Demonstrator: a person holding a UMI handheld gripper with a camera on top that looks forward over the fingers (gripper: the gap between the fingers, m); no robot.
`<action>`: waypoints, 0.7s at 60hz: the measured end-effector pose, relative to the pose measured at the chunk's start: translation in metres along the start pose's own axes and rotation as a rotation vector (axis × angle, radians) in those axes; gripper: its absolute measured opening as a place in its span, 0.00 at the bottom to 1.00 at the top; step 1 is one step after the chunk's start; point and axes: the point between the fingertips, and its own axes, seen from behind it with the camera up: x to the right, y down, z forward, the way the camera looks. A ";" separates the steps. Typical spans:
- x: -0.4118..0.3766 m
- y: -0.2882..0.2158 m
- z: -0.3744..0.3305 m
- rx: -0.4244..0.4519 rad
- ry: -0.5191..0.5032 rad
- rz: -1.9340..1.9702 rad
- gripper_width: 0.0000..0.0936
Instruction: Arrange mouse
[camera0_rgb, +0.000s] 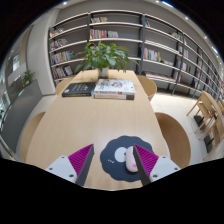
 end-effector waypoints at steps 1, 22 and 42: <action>-0.006 -0.005 -0.008 0.012 -0.003 0.001 0.84; -0.100 -0.029 -0.125 0.149 -0.018 0.032 0.84; -0.137 0.011 -0.169 0.140 -0.010 0.009 0.84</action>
